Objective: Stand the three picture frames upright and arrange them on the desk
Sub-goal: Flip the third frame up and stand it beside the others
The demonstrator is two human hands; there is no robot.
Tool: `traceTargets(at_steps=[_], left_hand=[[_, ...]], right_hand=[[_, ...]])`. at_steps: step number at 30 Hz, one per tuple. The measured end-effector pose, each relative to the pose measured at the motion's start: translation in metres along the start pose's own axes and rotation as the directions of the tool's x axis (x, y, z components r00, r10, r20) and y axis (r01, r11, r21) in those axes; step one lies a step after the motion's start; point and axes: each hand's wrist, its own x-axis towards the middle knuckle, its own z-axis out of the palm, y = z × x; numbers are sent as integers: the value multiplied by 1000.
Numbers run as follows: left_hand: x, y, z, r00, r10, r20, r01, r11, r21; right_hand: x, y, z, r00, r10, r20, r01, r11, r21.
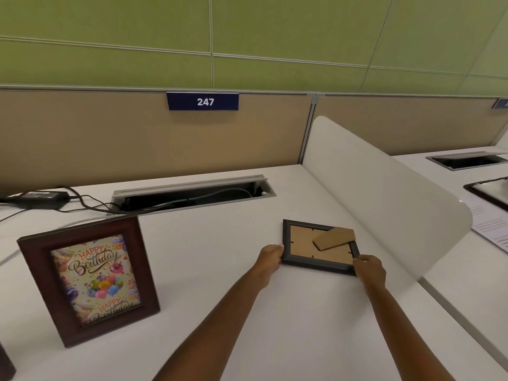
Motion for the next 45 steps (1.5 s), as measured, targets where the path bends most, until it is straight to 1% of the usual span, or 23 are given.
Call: traceTargets(at_steps=[2,4,6,8,10,13,14,16,19,21,23,25,26,27,28,30,31,33,35,37,40,42,45], left_hand=[[-3,1,0,1000,8,-14,-7,999,39],[-3,2,-1,999,-1,-53,4,999,51],[-3,2,-4,996,-9,-83,11,1000,24],[-4,2,-7,996,-11,-91,9,1000,-24],[-5,1,-10,996,-12,-87,4,997,-83],[-13,4,-14,998,-24,-55,10,971,-239],[-16,5,-15,998,-22,-51,8,965,-264],[-23,7,-17,998,-11,-64,-6,966,-260],[-35,13,-19,993,37,-112,-65,964,-259],[-45,21,-19,989,68,-132,-102,955,-277],[-55,31,-19,983,82,-167,-128,949,-287],[-63,41,-18,975,94,-204,-151,946,-288],[-67,45,-19,971,100,-219,-161,945,-285],[-70,48,-19,967,104,-234,-170,945,-280],[-74,51,-20,963,109,-248,-178,944,-277],[-82,56,-23,956,123,-266,-197,942,-272],[-85,58,-25,954,131,-269,-205,942,-267],[-94,62,-26,954,147,-262,-214,945,-249],[-104,66,-28,955,158,-250,-219,946,-239],[-112,68,-29,956,163,-244,-223,944,-244],[-124,75,-35,963,167,-212,-226,928,-296],[-133,81,-38,963,188,-193,-241,922,-304],[-142,88,-43,921,294,-256,-351,911,-216]], right_hand=[[1,3,-4,999,34,10,-34,999,40],[2,5,-9,994,103,29,-106,986,127],[0,6,-15,977,192,94,-210,943,258],[-3,6,-21,956,227,184,-281,886,369],[-8,6,-26,942,220,255,-313,851,421],[-15,4,-30,931,183,316,-319,827,462],[-17,4,-30,930,168,325,-315,822,475],[-20,4,-29,933,144,331,-298,825,480],[-27,1,-24,946,108,305,-239,868,435],[-33,-2,-21,963,52,264,-151,917,369],[-40,-6,-18,974,-65,217,1,959,285],[-49,-10,-14,962,-221,162,193,966,173],[-54,-12,-13,940,-308,145,297,950,96],[-61,-16,-12,906,-397,149,398,917,24],[-67,-19,-11,860,-482,171,490,872,-7],[-79,-24,-9,760,-600,249,613,789,32],[-84,-25,-8,725,-627,285,646,763,32],[-89,-27,-4,704,-638,312,684,727,-58],[-96,-31,-1,692,-671,267,713,692,-108],[-104,-37,2,665,-716,211,743,664,-88],[-115,-42,6,633,-763,129,770,638,-5],[-121,-44,8,661,-747,74,744,665,63],[-127,-46,13,731,-682,13,663,715,223]])
